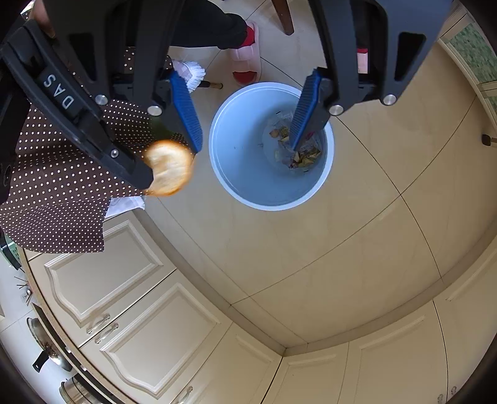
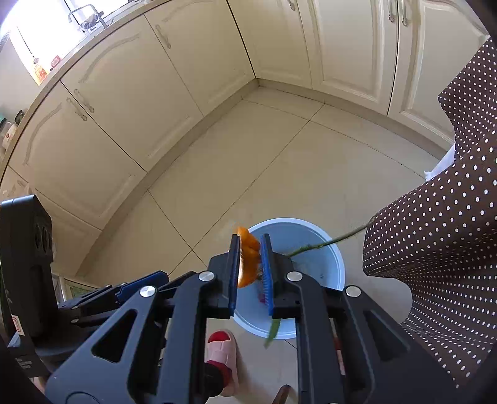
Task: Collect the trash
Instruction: 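Open both grippers to drop the wrapper and peel into the bin, then grasp the clear plastic bag with the left gripper while the right gripper grasps the red can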
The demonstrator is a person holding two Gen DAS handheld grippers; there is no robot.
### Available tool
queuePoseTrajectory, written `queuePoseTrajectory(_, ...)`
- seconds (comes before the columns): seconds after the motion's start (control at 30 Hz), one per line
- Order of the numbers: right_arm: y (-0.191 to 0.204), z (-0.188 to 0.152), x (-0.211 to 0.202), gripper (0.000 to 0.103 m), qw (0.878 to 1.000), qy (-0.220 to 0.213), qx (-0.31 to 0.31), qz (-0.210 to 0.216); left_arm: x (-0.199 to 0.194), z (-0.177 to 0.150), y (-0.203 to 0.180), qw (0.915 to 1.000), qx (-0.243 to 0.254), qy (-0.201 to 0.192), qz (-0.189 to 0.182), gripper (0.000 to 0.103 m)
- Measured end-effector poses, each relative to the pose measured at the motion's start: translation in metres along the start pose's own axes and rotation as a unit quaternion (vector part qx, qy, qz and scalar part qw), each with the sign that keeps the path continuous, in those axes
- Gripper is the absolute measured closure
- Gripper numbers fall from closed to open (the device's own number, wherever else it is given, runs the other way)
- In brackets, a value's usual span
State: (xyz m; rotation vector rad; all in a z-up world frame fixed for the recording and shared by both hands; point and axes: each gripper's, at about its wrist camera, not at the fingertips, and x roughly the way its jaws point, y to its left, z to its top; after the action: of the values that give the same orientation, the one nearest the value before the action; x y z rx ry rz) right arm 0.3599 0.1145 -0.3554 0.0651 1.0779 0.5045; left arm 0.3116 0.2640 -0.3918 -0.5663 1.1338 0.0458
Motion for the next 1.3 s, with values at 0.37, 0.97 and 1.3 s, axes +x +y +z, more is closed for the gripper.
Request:
queuePoseTrajectory(0.37,-0.009,-0.002,-0.04,0.085,1.0,-0.024,-0.005,-0.012,-0.023,-0.006,-0.011,0.9997,0.008,-0.023,-0.002,0.046)
queuePoseTrajectory(0.97,-0.075,-0.012,-0.293,0.065,0.977,-0.209,0.005,-0.048,-0.174,-0.038,-0.234,0.9662,0.198,-0.148,-0.072,0.041)
queuePoseTrajectory(1.3,-0.178,-0.044,-0.414,0.056,0.948,-0.287,0.056,-0.127,-0.19,-0.075,-0.371,0.9327,0.308,-0.159,-0.099,0.028)
